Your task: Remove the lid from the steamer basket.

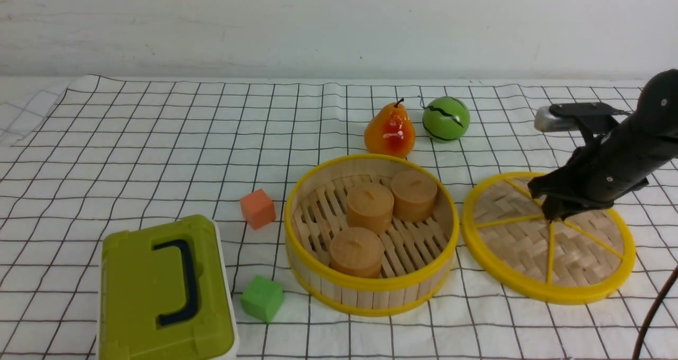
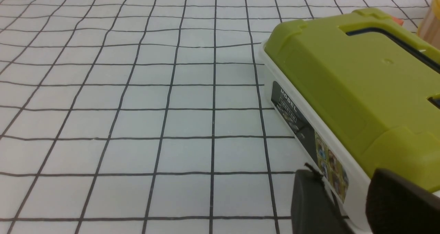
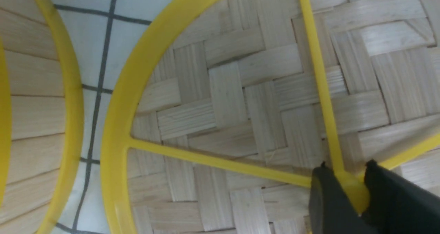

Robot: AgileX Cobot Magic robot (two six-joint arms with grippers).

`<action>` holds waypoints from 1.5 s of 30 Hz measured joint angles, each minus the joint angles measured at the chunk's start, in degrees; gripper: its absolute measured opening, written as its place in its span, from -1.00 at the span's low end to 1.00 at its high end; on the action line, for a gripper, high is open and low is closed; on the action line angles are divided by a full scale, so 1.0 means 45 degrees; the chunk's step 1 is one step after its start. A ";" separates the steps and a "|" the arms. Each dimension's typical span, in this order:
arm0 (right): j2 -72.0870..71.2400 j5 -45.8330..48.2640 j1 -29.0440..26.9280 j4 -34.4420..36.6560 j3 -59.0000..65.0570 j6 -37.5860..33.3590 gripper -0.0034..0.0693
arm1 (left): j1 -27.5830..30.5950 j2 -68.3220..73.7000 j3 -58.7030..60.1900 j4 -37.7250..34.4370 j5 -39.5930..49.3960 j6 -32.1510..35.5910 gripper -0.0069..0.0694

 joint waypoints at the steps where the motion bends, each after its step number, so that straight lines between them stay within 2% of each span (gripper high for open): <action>1: 0.0000 0.0164 0.0000 0.0061 -0.0105 0.0000 -0.27 | 0.0000 0.0000 0.0000 0.0000 0.0000 0.0000 -0.19; 3: -0.0154 0.0718 0.0000 0.0104 -0.0318 0.0000 -0.08 | 0.0000 0.0000 0.0000 0.0000 0.0000 0.0000 -0.19; 5: -0.0712 0.1330 0.0000 0.0104 -0.0417 0.0000 0.00 | 0.0000 0.0000 0.0000 0.0000 0.0000 0.0000 -0.19; 8: -0.1699 0.1848 0.0000 0.0104 -0.0427 0.0000 -0.02 | 0.0000 0.0000 0.0000 0.0000 0.0000 0.0000 -0.19; 14: -0.5860 0.1715 0.0000 0.0423 0.1002 -0.0359 -0.53 | 0.0000 0.0000 0.0000 0.0000 0.0000 0.0000 -0.19; 16: -0.7728 0.1246 0.0000 0.0771 0.2367 -0.0499 -0.79 | 0.0000 0.0000 0.0000 -0.0014 0.0000 0.0000 -0.19; 19: -0.9411 0.0867 0.0000 0.1169 0.3576 -0.0540 -0.95 | 0.0000 0.0000 0.0000 -0.0028 0.0000 0.0000 -0.19; 27: -1.3756 0.0954 0.0000 0.1806 0.6018 -0.0552 -0.97 | 0.0000 0.0000 0.0000 -0.0028 0.0000 0.0000 -0.19; 33: -1.6220 0.2511 0.0000 0.1838 0.6382 -0.0565 -0.97 | 0.0000 0.0000 0.0000 -0.0028 0.0000 0.0000 -0.19; 37: -1.7269 0.2857 0.0000 0.1214 0.6392 -0.0576 -0.97 | 0.0000 0.0000 0.0000 -0.0028 0.0000 0.0000 -0.19; 43: -1.7983 0.2327 0.0000 0.0326 0.6420 -0.0576 -0.97 | 0.0000 0.0000 0.0000 -0.0028 0.0000 0.0000 -0.19; 45: -1.8104 0.1130 0.0000 0.0128 0.7012 -0.0576 -0.97 | 0.0000 0.0000 0.0000 -0.0028 0.0000 0.0000 -0.19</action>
